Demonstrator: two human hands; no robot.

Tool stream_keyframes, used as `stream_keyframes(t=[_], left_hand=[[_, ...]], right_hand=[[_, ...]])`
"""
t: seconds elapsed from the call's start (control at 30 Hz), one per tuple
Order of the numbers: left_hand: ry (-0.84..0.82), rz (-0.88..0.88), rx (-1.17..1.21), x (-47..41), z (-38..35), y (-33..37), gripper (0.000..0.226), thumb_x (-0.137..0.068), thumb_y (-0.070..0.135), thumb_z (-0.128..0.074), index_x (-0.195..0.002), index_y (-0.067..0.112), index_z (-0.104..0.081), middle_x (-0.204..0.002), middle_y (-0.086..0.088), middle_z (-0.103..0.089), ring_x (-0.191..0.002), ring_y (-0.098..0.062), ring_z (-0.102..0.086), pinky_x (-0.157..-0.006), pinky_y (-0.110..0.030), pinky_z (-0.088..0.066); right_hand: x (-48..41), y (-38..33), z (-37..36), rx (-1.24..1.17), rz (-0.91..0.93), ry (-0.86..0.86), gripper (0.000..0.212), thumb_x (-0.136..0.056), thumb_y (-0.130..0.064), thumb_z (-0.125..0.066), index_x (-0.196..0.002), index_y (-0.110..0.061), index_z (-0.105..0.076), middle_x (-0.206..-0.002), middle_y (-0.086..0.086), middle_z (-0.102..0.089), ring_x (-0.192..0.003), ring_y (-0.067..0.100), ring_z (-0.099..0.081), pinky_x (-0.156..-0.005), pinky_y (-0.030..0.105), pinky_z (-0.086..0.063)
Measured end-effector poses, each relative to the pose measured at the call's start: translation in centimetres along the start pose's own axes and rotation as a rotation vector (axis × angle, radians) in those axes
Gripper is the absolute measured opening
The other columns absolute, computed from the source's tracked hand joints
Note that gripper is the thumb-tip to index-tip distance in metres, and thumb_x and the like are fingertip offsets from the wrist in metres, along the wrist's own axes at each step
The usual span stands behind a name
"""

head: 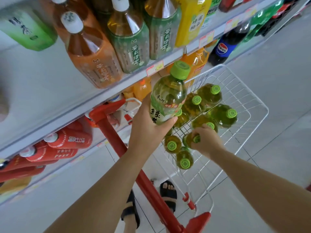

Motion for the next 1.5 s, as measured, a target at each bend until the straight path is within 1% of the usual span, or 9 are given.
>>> stream_keyframes(t=[0.2, 0.43, 0.6, 0.73, 0.87, 1.03, 1.17, 1.37, 1.5], left_hand=[[0.033, -0.082, 0.044, 2.0, 3.3, 6.3, 0.068, -0.070, 0.023, -0.082, -0.129, 0.023, -0.048, -0.118, 0.013, -0.060, -0.109, 0.002, -0.056, -0.090, -0.010, -0.043], [0.143, -0.193, 0.002, 4.3, 12.9, 16.8, 0.071, -0.072, 0.038, -0.077, -0.133, 0.029, -0.042, -0.117, 0.016, -0.059, -0.102, 0.004, -0.056, -0.080, 0.002, -0.037], [0.317, -0.296, 0.101, 6.8, 21.6, 21.0, 0.057, -0.076, 0.029, -0.068, -0.122, 0.040, -0.036, -0.117, 0.013, -0.055, -0.104, 0.010, -0.053, -0.083, -0.003, -0.039], [0.433, -0.346, 0.100, 6.8, 27.1, 21.3, 0.052, -0.085, 0.019, -0.065, -0.120, 0.038, -0.032, -0.122, -0.001, -0.051, -0.112, -0.006, -0.052, -0.093, -0.014, -0.041], [0.523, -0.377, 0.038, 5.0, 30.4, 21.3, 0.057, -0.084, 0.002, -0.061, -0.120, 0.034, -0.030, -0.115, 0.008, -0.045, -0.100, 0.008, -0.047, -0.091, -0.003, -0.032], [0.604, -0.345, 0.033, 2.8, 31.7, 20.9, 0.058, -0.084, -0.002, -0.065, -0.131, 0.007, -0.032, -0.114, 0.016, -0.041, -0.104, 0.005, -0.041, -0.091, 0.002, -0.029], [0.580, -0.260, 0.099, 0.2, 32.4, 20.0, 0.064, -0.087, 0.010, -0.065, -0.138, 0.005, -0.026, -0.125, 0.003, -0.048, -0.116, -0.007, -0.047, -0.101, -0.024, -0.039], [0.595, -0.123, 0.091, -2.4, 33.3, 18.7, 0.068, -0.083, 0.009, -0.068, -0.137, 0.012, -0.027, -0.130, -0.004, -0.049, -0.116, -0.016, -0.050, -0.095, -0.024, -0.041], [0.595, -0.074, 0.006, -3.2, 32.9, 17.7, 0.065, -0.081, 0.003, -0.066, -0.135, 0.004, -0.030, -0.128, -0.013, -0.049, -0.117, -0.026, -0.050, -0.097, -0.039, -0.044]], right_hand=[[6.4, -5.3, 11.1, -0.251, 0.161, 0.160, 0.030, -0.066, -0.007, -0.071, -0.069, -0.033, -0.056, -0.087, -0.012, -0.049, -0.076, 0.003, -0.047, -0.061, 0.008, -0.032], [17.0, -18.1, 25.3, -0.332, 0.503, 0.283, 0.041, -0.062, -0.006, -0.073, -0.068, -0.042, -0.055, -0.082, -0.017, -0.056, -0.077, -0.011, -0.054, -0.067, 0.001, -0.037], [22.4, -27.3, 31.3, -0.396, 0.763, 0.356, 0.036, -0.069, -0.005, -0.072, -0.076, -0.037, -0.058, -0.087, -0.017, -0.059, -0.081, -0.009, -0.054, -0.067, 0.003, -0.039], [24.8, -33.2, 33.2, -0.381, 0.982, 0.533, 0.027, -0.071, -0.007, -0.073, -0.085, -0.026, -0.060, -0.091, -0.007, -0.055, -0.084, -0.007, -0.052, -0.073, 0.002, -0.037], [24.8, -37.4, 32.2, -0.317, 1.113, 0.656, 0.016, -0.074, -0.009, -0.067, -0.089, -0.011, -0.064, -0.098, -0.003, -0.047, -0.087, 0.004, -0.048, -0.077, 0.002, -0.036], [21.9, -40.4, 30.6, -0.280, 1.125, 0.675, 0.021, -0.075, -0.001, -0.069, -0.093, -0.010, -0.063, -0.101, -0.002, -0.046, -0.091, 0.007, -0.048, -0.084, 0.001, -0.034], [20.1, -42.5, 31.7, -0.348, 1.097, 0.613, 0.030, -0.078, -0.003, -0.070, -0.105, -0.015, -0.063, -0.101, -0.010, -0.050, -0.087, -0.003, -0.048, -0.079, 0.005, -0.040], [13.9, -43.7, 32.2, -0.581, 0.779, 0.513, 0.045, -0.077, -0.040, -0.064, -0.119, -0.026, -0.053, -0.096, 0.003, -0.065, -0.090, 0.025, -0.059, -0.072, 0.032, -0.049], [12.6, -44.0, 29.8, -0.733, 0.734, 0.439, 0.051, -0.078, -0.023, -0.074, -0.124, -0.020, -0.051, -0.108, -0.003, -0.061, -0.095, 0.005, -0.057, -0.078, 0.007, -0.044]])
Point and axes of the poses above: each hand's wrist, its own x-axis away from the middle knuckle, its own z-axis out of the back of the hand, y = z × x, the point moved 8 cm from there along -x, towards the middle knuckle
